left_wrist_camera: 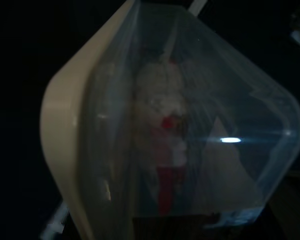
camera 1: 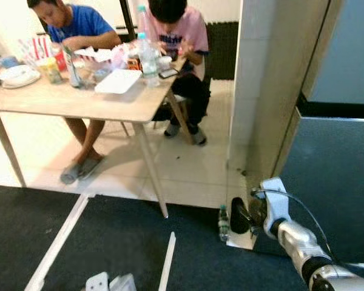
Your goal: Restocking fridge
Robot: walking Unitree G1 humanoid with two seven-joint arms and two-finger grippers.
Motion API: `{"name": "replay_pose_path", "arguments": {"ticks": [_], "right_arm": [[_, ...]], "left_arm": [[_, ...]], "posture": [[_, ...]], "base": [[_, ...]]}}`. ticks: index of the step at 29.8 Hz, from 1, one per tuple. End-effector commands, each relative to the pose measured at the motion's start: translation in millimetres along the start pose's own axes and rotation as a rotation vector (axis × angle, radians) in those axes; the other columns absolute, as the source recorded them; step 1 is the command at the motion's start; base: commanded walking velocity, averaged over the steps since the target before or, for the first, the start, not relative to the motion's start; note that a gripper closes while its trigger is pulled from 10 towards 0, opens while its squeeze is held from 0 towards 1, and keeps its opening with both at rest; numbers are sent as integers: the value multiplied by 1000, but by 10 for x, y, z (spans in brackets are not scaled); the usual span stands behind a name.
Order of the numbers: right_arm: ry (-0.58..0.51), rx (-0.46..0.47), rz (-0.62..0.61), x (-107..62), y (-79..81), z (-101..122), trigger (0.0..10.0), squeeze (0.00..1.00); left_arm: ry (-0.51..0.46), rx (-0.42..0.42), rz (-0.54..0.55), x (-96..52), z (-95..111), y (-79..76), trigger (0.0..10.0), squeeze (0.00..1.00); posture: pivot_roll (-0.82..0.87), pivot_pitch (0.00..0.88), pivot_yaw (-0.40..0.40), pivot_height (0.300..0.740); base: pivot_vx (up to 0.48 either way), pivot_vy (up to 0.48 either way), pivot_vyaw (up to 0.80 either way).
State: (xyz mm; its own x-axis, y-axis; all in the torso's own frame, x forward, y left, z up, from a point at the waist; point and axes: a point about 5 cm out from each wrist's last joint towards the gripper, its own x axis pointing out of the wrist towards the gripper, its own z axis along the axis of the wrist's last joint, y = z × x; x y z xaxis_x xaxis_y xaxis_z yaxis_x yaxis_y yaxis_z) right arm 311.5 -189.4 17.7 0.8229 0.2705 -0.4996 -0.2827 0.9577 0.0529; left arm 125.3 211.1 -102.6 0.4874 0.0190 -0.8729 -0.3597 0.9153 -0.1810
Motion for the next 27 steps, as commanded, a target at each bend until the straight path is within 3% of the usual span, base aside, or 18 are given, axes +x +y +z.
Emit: {"name": "replay_pose_path", "arguments": {"ticks": [1,4,7,15,24,27], "right_arm": [[-46,-6,30,48,76,115,10000,0],[-43,-30,46,61,109,126,10000,0],[2,-57,73,59,191,-12,10000,0],[27,-60,122,42,239,-104,10000,0],[40,-91,163,35,261,-124,10000,0],[6,-114,190,44,281,-62,10000,0]], "left_arm": [[-3,10,1,2,24,4,10000,0],[-2,12,-4,4,20,-5,10000,0],[-2,7,-14,7,17,-27,10000,0],[0,10,-18,8,13,-32,10000,0],[1,14,-17,7,14,-25,10000,0],[-11,-4,-14,9,33,-25,10000,0]], "posture": [[5,0,29,740],[3,0,27,740],[4,0,22,740],[1,0,24,740],[1,0,28,740],[1,0,27,740]], "base": [[0,0,0],[0,0,0],[0,-460,0],[0,-461,0],[0,-449,0],[0,0,0]]}}
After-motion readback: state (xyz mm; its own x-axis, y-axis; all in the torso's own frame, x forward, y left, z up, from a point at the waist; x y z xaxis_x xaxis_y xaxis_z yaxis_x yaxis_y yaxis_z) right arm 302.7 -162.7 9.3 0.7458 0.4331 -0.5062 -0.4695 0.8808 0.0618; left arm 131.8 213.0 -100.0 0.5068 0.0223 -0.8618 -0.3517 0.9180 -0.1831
